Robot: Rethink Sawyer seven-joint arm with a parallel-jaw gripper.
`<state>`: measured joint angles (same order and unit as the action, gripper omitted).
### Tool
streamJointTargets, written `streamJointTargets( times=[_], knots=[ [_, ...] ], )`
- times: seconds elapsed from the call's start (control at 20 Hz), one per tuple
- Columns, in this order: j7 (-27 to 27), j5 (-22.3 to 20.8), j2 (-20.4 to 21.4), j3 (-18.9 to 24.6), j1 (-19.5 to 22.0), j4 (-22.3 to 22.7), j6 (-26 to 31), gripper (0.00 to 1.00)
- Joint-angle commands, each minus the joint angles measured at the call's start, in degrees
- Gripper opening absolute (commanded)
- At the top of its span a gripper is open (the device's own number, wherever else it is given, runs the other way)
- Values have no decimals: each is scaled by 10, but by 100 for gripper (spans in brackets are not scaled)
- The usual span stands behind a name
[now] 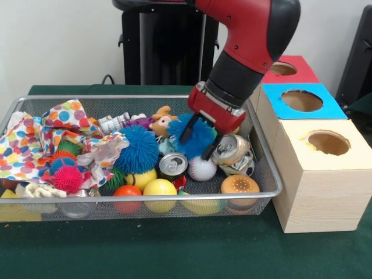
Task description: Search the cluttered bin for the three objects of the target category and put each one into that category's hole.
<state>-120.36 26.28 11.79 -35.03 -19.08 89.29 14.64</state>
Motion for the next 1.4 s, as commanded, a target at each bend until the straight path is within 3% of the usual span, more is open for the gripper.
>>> streamJointTargets(
  times=[0.05,0.9,1.4],
  knots=[
    [-109,-2,1,54,-28,31,105,100],
    [-138,26,11,94,-37,94,1,100],
    [-160,51,2,89,-55,101,-11,100]
  ],
)
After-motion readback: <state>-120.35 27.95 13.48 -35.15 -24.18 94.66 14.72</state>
